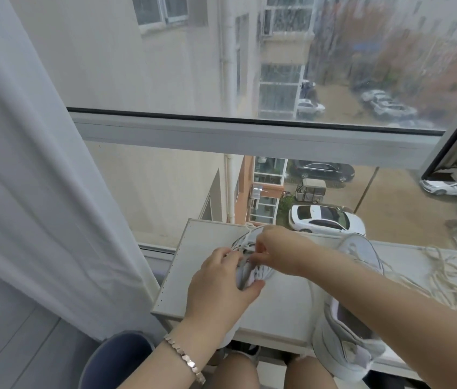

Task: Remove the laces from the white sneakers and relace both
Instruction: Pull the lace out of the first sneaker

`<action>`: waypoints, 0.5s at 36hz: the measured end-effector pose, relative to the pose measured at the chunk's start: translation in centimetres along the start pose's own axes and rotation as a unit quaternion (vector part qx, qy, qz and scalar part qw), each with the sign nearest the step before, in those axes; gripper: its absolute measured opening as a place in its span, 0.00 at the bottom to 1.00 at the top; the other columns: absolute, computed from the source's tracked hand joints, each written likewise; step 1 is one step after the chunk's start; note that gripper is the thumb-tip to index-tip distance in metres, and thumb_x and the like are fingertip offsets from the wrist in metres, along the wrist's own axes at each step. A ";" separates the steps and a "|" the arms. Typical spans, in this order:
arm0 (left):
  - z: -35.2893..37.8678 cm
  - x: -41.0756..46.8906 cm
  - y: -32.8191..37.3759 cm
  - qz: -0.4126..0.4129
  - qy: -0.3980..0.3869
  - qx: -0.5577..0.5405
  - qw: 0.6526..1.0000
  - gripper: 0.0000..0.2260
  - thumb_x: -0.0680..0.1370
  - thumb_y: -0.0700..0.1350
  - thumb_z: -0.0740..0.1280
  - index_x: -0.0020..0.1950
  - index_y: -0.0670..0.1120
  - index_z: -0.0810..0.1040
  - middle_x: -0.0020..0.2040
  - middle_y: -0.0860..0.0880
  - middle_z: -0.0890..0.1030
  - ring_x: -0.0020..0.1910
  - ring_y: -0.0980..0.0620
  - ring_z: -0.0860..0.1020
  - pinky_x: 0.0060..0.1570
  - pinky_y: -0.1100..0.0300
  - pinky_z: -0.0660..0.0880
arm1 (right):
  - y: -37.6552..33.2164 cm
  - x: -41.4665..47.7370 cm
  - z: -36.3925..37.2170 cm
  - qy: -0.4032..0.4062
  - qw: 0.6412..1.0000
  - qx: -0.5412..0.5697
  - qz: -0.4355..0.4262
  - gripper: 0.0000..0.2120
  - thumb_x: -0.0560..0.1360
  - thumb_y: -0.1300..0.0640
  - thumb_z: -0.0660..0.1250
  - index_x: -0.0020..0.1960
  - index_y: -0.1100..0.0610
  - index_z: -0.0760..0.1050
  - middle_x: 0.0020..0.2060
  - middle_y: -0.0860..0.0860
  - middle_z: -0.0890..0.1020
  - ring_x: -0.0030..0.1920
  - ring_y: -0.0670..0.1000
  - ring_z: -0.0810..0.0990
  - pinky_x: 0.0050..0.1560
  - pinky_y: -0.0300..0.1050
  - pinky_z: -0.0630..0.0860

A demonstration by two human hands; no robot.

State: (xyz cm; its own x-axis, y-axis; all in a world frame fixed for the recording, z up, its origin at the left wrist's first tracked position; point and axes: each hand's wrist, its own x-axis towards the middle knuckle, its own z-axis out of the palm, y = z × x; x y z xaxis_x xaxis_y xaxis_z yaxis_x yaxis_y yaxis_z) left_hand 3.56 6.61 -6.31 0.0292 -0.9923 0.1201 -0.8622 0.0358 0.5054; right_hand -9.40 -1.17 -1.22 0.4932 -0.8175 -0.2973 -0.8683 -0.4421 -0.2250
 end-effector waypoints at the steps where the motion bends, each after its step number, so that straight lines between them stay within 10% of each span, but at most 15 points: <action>1: -0.1 0.0 0.0 -0.008 -0.007 0.017 1.000 0.25 0.71 0.65 0.64 0.64 0.54 0.71 0.64 0.59 0.68 0.60 0.57 0.70 0.48 0.65 0.67 | 0.1 -0.1 0.0 0.012 1.000 0.011 -0.005 0.19 0.78 0.48 0.61 0.50 0.64 0.78 0.49 0.58 0.76 0.43 0.53 0.73 0.44 0.46 0.70; 10: -0.8 0.3 0.2 -0.054 -0.026 0.015 0.998 0.31 0.68 0.68 0.65 0.66 0.55 0.64 0.63 0.59 0.71 0.58 0.55 0.73 0.48 0.60 0.71 | 1.2 -0.8 -1.2 -0.024 0.933 0.359 0.024 0.25 0.80 0.47 0.57 0.27 0.57 0.72 0.21 0.48 0.75 0.20 0.45 0.71 0.26 0.35 0.70; 18: -0.4 0.4 0.0 -0.060 -0.049 0.038 0.996 0.36 0.69 0.70 0.61 0.70 0.53 0.60 0.67 0.56 0.68 0.61 0.54 0.71 0.51 0.60 0.68 | 0.8 0.9 -0.2 0.005 0.978 0.200 0.055 0.09 0.76 0.50 0.65 0.49 0.55 0.76 0.22 0.46 0.76 0.17 0.41 0.71 0.22 0.32 0.69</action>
State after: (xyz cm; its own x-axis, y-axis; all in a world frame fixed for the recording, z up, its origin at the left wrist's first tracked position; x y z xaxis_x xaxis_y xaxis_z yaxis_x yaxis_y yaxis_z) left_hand 3.81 6.24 -5.93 0.0877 -0.9959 -0.0232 -0.8914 -0.0889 0.4443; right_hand -9.60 -2.34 -1.49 0.3965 -0.8562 -0.3312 -0.8248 -0.1738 -0.5381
